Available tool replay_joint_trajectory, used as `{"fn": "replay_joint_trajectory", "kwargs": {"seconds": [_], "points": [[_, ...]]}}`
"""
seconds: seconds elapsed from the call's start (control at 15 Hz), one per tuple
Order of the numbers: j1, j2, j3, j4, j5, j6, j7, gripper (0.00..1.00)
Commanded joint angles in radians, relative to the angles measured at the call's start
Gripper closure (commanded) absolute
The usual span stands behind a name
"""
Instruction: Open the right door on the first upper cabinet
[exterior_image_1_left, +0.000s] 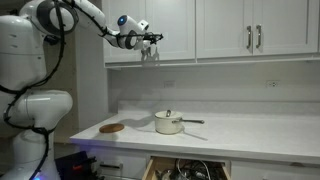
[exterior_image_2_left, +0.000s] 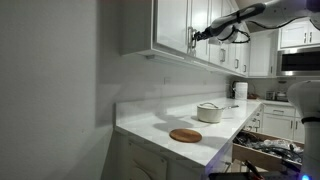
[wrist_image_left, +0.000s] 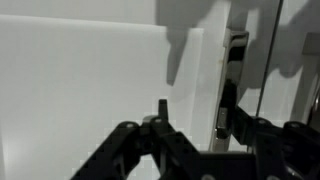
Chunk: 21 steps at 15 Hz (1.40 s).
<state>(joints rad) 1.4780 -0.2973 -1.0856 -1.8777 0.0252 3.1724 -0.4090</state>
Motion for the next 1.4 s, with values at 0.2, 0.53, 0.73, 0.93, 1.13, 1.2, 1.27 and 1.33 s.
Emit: {"fn": "replay_joint_trajectory", "kwargs": {"seconds": [0.2,0.53,0.73,0.93,1.13,1.2,1.27,1.33], "points": [[0.050,0.040,-0.055,0.043,0.005,-0.002,-0.008,0.96],[0.031,0.042,-0.058,0.040,0.005,0.008,0.007,0.94],[0.000,0.044,-0.046,0.037,0.005,0.004,0.022,0.94],[-0.024,0.060,-0.039,0.035,0.007,0.012,0.044,0.94],[-0.064,0.088,-0.031,0.042,0.017,0.009,0.077,0.94],[-0.081,0.099,-0.028,0.043,0.020,0.012,0.096,0.94],[-0.105,0.115,-0.027,0.046,0.024,0.011,0.117,0.94],[-0.127,0.127,-0.020,0.047,0.023,0.012,0.139,0.94]]}}
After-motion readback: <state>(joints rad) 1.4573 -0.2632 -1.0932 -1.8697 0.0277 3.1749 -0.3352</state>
